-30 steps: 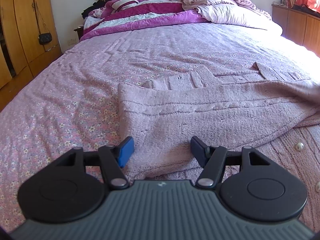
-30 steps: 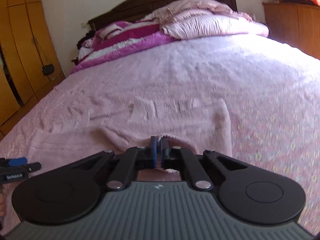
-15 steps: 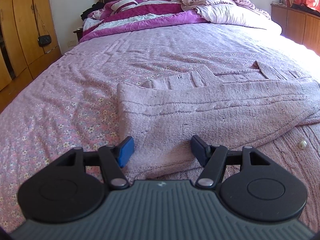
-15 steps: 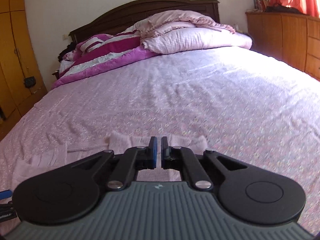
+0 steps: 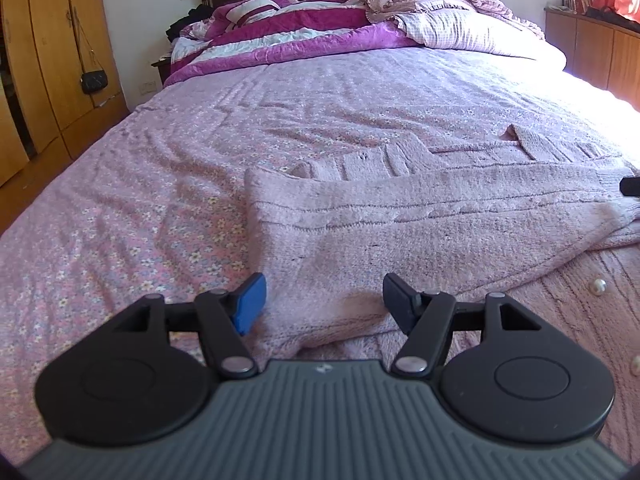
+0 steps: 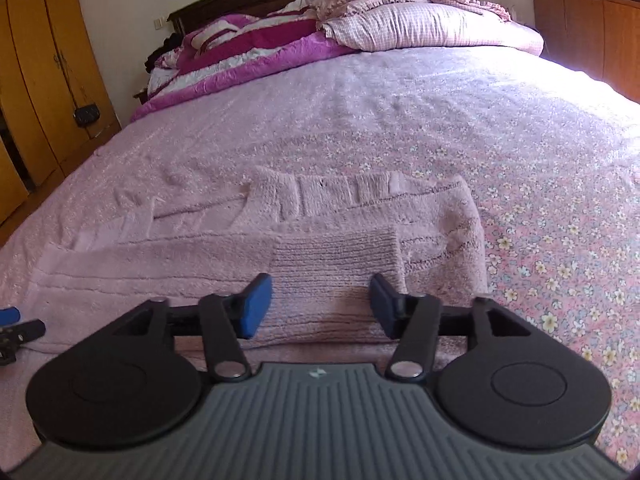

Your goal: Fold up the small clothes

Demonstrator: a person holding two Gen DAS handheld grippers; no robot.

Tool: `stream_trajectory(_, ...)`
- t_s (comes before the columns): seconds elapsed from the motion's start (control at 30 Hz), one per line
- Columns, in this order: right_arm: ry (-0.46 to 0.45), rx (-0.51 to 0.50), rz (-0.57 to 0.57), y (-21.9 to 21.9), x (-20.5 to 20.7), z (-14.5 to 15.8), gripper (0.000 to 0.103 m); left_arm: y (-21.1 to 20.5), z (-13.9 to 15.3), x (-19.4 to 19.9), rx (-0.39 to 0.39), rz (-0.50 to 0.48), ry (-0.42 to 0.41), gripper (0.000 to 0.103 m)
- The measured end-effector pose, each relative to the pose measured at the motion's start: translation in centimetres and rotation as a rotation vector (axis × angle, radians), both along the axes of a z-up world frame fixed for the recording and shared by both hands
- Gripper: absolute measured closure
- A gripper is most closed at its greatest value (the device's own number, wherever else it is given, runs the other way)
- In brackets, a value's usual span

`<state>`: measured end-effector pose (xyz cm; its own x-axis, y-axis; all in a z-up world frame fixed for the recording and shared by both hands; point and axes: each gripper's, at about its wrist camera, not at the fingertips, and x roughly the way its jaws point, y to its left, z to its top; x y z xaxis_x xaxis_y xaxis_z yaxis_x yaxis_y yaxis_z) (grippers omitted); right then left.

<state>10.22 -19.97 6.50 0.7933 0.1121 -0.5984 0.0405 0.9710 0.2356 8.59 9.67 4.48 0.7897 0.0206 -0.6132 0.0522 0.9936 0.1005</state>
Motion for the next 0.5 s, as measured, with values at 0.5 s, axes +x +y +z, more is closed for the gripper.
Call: stream_trajectory(0.5, -0.144, 0.016, 0.131, 1.9, -12.3, 6.0, 0.009, -2.4, 4.1, -8.7, 0.031, -0.078, -0.040, 0.021)
